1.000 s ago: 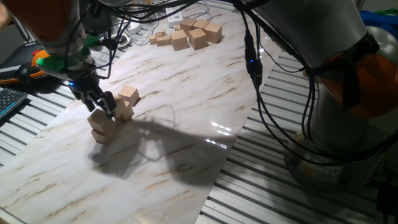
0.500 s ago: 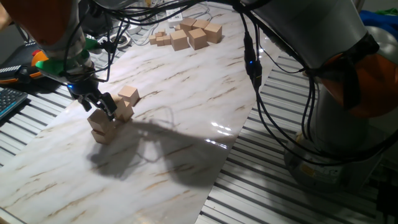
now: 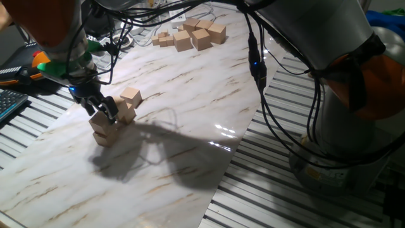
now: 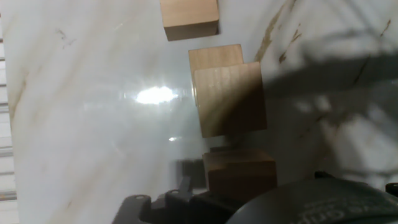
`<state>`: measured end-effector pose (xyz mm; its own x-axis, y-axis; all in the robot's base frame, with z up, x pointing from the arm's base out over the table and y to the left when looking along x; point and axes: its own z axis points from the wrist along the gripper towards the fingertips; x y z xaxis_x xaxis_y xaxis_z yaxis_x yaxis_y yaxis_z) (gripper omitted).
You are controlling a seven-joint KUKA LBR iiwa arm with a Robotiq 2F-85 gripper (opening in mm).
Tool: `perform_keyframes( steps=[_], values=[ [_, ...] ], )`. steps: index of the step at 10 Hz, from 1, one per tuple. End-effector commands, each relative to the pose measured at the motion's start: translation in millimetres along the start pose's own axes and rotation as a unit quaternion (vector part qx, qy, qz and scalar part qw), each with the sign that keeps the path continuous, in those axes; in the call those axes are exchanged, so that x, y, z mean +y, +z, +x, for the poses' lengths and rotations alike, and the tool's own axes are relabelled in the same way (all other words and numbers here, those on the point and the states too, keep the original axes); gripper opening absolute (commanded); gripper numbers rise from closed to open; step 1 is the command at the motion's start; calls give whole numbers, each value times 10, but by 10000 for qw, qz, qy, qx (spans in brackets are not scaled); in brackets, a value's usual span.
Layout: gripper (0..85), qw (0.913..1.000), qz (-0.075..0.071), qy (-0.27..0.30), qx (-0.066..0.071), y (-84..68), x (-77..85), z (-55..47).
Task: Stack the blocks into a pyramid shape
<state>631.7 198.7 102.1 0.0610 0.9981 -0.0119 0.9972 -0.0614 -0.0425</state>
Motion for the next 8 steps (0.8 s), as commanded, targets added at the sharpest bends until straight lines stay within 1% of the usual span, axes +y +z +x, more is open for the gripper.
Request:
perform_keyframes(
  steps=[1,3,7,8],
  values=[
    [680,10000,5,21,7,15,4,1],
    [680,10000,0,66,46,34,9,0],
    [680,10000,-32,13,32,41,6,12],
    [510,10000,-39,-2,33,41,6,14]
  ],
)
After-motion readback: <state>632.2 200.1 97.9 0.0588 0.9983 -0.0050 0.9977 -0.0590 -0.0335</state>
